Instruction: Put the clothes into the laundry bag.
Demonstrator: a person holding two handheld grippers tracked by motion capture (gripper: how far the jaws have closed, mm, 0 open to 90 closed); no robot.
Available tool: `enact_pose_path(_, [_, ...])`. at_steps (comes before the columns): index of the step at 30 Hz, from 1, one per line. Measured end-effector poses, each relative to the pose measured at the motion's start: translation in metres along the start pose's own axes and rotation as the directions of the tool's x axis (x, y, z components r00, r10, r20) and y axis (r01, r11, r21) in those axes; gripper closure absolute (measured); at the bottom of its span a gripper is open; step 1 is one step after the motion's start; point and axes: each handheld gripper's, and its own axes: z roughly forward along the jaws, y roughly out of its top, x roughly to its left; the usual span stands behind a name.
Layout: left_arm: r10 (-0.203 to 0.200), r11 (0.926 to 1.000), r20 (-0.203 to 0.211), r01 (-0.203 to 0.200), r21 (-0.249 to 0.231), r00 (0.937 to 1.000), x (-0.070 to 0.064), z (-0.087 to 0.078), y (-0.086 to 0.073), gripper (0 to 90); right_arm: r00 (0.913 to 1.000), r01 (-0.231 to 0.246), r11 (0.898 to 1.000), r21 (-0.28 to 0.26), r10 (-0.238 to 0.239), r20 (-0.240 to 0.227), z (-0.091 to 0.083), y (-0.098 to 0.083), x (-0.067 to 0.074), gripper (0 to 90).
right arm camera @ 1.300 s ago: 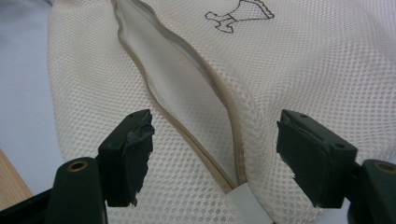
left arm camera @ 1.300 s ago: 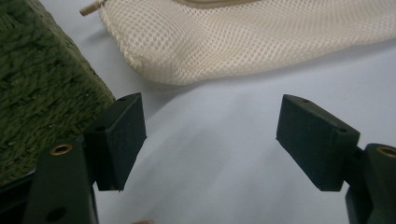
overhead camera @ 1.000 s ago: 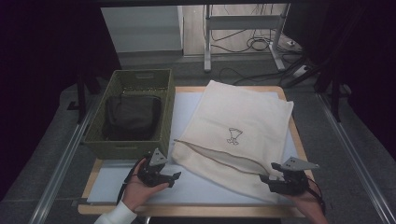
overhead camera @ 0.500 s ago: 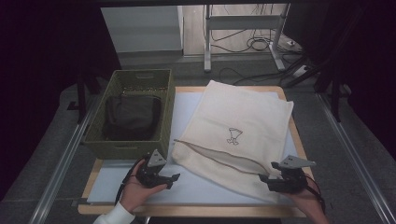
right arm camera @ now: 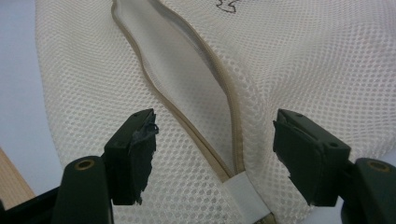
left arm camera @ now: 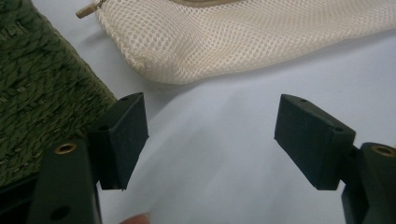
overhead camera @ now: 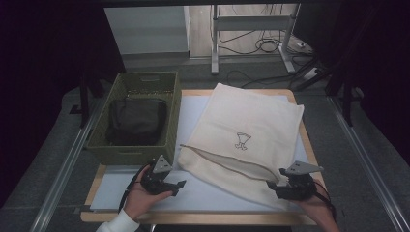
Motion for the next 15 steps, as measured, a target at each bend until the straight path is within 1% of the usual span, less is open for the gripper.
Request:
enact_pose_path(2, [0.009, 0.9998, -0.009, -0.009, 0.018, 0.9999, 0.0, 0.001, 0.001, 26.4, 1.0, 0.004, 1.0, 0.01, -0.004, -0.003, 0.001, 0.004, 0.0, 31.1])
enact_pose_path(3, [0.016, 0.9995, -0.013, -0.016, 0.026, 0.9998, 0.0, 0.003, 0.001, 26.6, 1.0, 0.009, 1.0, 0.018, -0.009, 0.002, 0.002, 0.01, -0.001, 31.1])
enact_pose_path(4, [0.016, 0.9995, -0.013, -0.016, 0.026, 0.9998, 0.0, 0.003, 0.001, 26.5, 1.0, 0.009, 1.0, 0.018, -0.009, 0.002, 0.002, 0.01, -0.001, 31.1])
enact_pose_path(5, [0.018, 0.9994, -0.016, -0.018, 0.03, 0.9997, 0.001, 0.004, 0.002, 26.5, 0.9999, 0.014, 1.0, 0.023, -0.014, -0.001, 0.003, 0.017, -0.002, 31.5])
enact_pose_path(6, [0.018, 0.9994, -0.016, -0.018, 0.03, 0.9997, 0.001, 0.004, 0.002, 26.5, 0.9999, 0.014, 1.0, 0.023, -0.014, -0.001, 0.003, 0.017, -0.002, 31.5])
enact_pose_path(9, [0.014, 0.9995, -0.026, -0.013, 0.028, 0.9996, 0.004, 0.002, 0.002, 26.6, 0.9999, 0.012, 1.0, 0.018, -0.012, -0.009, 0.003, 0.026, -0.002, 32.9])
enact_pose_path(11, [0.012, 0.9995, -0.032, -0.011, 0.029, 0.9994, 0.005, 0.001, 0.001, 26.9, 0.9997, 0.021, 1.0, 0.022, -0.021, -0.01, 0.004, 0.035, -0.002, 33.7])
enact_pose_path(12, [0.012, 0.9995, -0.032, -0.011, 0.029, 0.9994, 0.005, 0.001, 0.001, 26.9, 0.9997, 0.021, 1.0, 0.022, -0.021, -0.01, 0.004, 0.035, -0.002, 33.7])
enact_pose_path(15, [0.014, 0.9995, -0.036, -0.013, 0.029, 0.9992, 0.006, 0.001, 0.001, 26.8, 0.999, 0.037, 0.998, 0.045, -0.036, -0.027, 0.012, 0.048, -0.001, 34.3])
